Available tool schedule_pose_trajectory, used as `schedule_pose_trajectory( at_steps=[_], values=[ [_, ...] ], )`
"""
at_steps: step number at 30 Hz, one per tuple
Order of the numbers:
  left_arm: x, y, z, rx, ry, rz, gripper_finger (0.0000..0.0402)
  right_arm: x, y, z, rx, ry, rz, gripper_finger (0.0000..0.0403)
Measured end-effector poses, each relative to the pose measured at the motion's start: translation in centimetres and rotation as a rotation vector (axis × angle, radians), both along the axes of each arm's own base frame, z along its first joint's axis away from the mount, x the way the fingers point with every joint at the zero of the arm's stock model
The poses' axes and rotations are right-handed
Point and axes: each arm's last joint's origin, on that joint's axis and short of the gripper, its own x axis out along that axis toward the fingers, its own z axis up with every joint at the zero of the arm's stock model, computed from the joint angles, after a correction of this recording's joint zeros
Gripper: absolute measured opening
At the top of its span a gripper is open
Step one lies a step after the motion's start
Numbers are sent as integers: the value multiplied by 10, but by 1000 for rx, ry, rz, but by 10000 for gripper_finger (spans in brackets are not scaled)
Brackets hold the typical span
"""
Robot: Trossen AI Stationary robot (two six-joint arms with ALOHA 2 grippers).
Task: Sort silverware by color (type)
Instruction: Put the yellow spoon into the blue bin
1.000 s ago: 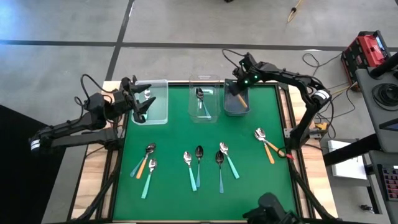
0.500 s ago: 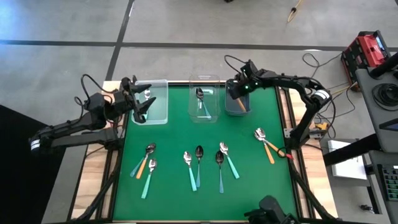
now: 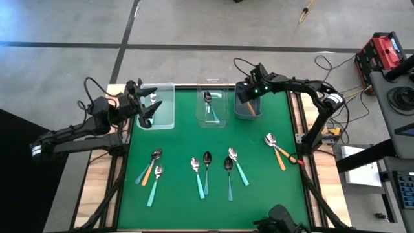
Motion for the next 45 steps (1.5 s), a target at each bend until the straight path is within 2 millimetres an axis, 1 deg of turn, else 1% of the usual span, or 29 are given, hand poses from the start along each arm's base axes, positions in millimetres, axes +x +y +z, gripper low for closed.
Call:
schedule_pose_trajectory(
  at_steps=[12,22,35,41,45],
  values=[
    [0,0,0,0,1,0,247,4,3,0,12,12,-43,12],
    [0,0,0,0,1,0,247,4,3,0,16,11,-49,51],
    [0,0,0,-1,4,0,247,3,3,0,21,9,-56,88],
    [0,0,0,-1,4,0,247,2,3,5,11,1,-57,104],
    [0,0,0,-1,3,0,247,1,4,11,-5,-4,-61,107]
  ],
)
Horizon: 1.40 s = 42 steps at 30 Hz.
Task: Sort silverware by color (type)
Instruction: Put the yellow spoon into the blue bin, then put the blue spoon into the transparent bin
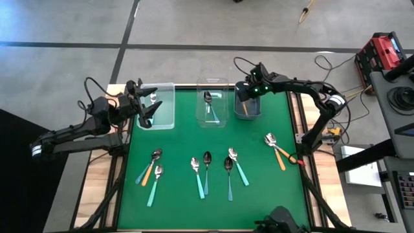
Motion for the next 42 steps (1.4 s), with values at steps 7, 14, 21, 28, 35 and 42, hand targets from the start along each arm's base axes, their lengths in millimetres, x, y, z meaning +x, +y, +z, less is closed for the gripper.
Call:
schedule_pose_trajectory(
  at_steps=[7,14,21,28,35,42],
  values=[
    [0,0,0,0,-1,-1,247,-5,2,11,-47,73,-30,107],
    [0,0,0,1,-2,0,247,-3,1,19,-66,103,-18,105],
    [0,0,0,3,0,1,247,-1,-1,32,-58,120,-4,84],
    [0,0,0,4,6,2,247,11,7,51,-98,129,84,80],
    [4,1,-5,-47,36,-10,247,26,32,75,-259,125,189,79],
    [22,8,-18,-231,91,-51,247,32,73,105,-457,43,290,79]
  ],
)
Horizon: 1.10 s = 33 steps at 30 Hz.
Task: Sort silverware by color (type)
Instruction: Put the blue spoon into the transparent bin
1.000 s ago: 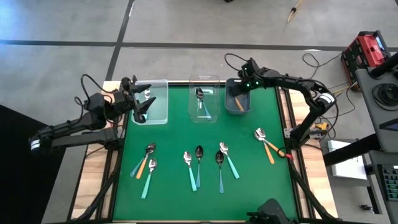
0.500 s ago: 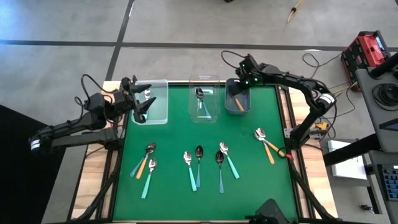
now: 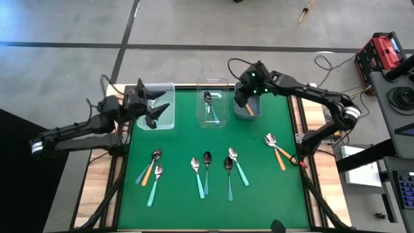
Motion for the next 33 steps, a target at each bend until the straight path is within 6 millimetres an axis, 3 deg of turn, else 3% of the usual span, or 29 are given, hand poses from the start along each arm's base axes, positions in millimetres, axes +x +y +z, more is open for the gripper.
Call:
schedule_pose_trajectory(
  at_steps=[7,13,21,33],
  values=[
    [24,2,-32,-291,178,-47,247,-6,38,20,-151,-155,127,79],
    [39,-9,-43,-473,288,-100,238,-7,56,15,-205,-207,194,79],
    [46,-42,-50,-677,473,-54,215,-6,60,1,-223,-205,220,79],
    [43,-99,-58,-945,847,190,213,-5,60,1,-234,-211,223,79]
  ],
)
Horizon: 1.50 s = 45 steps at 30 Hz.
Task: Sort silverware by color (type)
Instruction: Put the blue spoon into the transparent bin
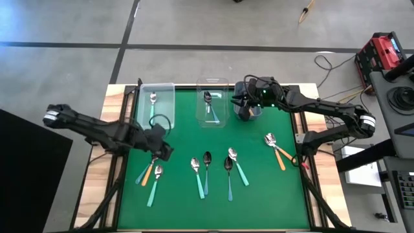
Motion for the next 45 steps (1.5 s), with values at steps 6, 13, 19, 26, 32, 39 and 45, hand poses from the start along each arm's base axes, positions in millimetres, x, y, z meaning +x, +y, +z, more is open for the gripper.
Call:
schedule_pose_trajectory(
  at_steps=[6,13,19,26,32,39,45],
  values=[
    [-5,-21,-10,-85,337,44,213,0,0,0,0,1,1,79],
    [-10,-33,-37,-205,615,76,213,-1,1,-6,6,16,2,79],
    [-15,-31,-54,-187,689,87,213,-2,1,-11,5,29,6,79],
    [-29,-33,-75,-130,738,71,213,-2,1,-15,-7,4,5,79],
    [-28,-38,-76,-119,690,46,213,-1,1,-13,-14,-11,5,79],
    [-31,-42,-79,-65,690,9,213,-1,1,-13,-4,-16,-1,79],
    [-33,-46,-84,-68,673,-9,213,-1,1,-13,-1,-17,-2,79]
  ],
)
